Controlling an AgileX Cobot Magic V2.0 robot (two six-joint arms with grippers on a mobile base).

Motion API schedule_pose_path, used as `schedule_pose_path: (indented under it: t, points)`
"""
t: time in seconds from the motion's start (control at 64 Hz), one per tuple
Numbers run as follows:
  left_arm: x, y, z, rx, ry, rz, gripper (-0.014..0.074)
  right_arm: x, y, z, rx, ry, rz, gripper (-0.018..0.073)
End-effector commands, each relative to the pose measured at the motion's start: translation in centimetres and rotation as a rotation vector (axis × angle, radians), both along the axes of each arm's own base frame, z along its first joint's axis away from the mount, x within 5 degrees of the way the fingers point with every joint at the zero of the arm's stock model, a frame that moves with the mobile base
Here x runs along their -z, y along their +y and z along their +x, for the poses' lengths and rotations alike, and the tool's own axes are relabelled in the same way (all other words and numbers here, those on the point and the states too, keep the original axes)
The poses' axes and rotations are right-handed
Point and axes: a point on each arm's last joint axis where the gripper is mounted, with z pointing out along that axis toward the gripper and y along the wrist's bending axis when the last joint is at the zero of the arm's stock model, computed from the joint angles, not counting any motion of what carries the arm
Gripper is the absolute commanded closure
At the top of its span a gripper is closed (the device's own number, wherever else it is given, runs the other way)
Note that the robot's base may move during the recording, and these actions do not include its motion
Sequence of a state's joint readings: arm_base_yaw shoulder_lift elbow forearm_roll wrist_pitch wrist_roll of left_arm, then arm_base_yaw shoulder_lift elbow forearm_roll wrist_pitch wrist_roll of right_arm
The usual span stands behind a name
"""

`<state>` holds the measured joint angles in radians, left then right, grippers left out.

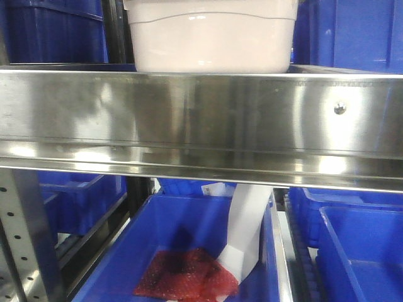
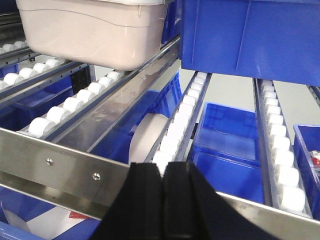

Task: Grab white bin and place on right shelf
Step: 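Withdraw both grippers away from the bin on the shelf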

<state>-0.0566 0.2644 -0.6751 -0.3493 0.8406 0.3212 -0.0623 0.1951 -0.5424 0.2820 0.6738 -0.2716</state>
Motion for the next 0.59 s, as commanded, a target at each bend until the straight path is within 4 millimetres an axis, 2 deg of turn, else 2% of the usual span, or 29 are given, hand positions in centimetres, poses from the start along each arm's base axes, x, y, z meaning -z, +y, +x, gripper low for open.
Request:
schedule_pose_path:
  t: [0.0, 0.172, 0.578]
  points:
    - [-0.6, 0.2, -0.9, -0.025, -0.178, -0.051, 0.0723, -1.6, -0.1, 0.1, 0.016, -0.108, 0.021, 0.0489]
    - [1.2, 0.2, -2.1, -0.021, -0.220, -0.075, 0.0723, -1.6, -0.1, 0.1, 0.015, -0.105, 0.020, 0.0489]
    - [1.1, 0.0, -2.3, 0.003, -0.221, -0.122, 0.0723, -1.6, -0.1, 0.1, 0.015, -0.105, 0.020, 0.0489]
